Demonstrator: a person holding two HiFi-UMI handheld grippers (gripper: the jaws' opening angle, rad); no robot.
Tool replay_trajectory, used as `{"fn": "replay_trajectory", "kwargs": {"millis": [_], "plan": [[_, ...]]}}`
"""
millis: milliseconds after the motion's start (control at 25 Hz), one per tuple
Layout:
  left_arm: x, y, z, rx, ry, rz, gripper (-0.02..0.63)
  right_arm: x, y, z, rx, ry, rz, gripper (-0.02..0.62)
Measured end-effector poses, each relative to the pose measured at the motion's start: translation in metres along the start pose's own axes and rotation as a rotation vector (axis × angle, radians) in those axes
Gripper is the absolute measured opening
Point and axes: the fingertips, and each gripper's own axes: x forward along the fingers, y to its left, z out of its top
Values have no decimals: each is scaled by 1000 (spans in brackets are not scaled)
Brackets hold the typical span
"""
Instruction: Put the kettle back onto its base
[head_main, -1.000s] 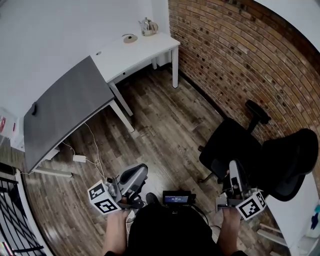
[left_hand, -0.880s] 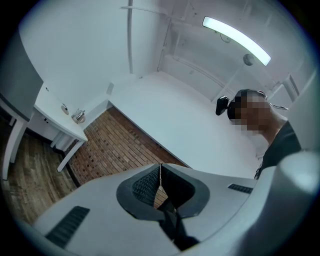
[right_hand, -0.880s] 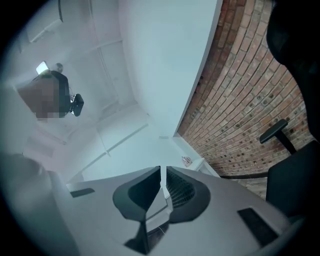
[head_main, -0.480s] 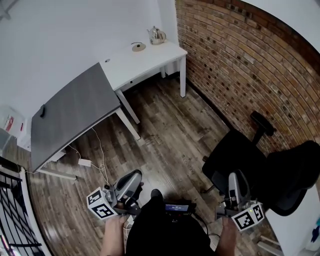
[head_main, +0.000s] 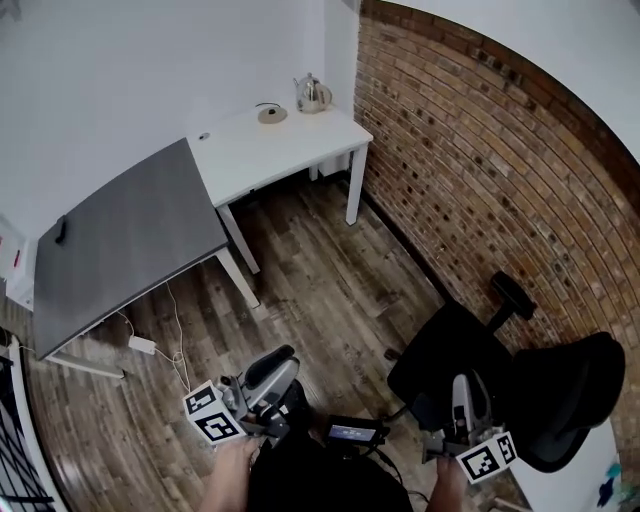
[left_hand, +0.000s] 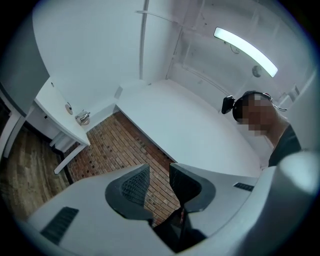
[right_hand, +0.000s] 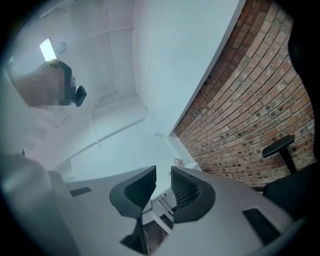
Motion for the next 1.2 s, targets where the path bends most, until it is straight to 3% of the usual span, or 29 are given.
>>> {"fn": "replay_trajectory", "kwargs": {"millis": [320,640,960,1200], "plan": [[17,76,67,-18,-46,-9,115,112,28,-7,-34,49,50,75],[9,128,130,-11,-80,-63,100,193,65,-42,-54,133,124,75],[15,159,158,32,-47,-49,126,228,66,-47,-53,129,92,75],[50,176,157,47,-8,-8,126,259,34,-38,-16,129,83,75]]}}
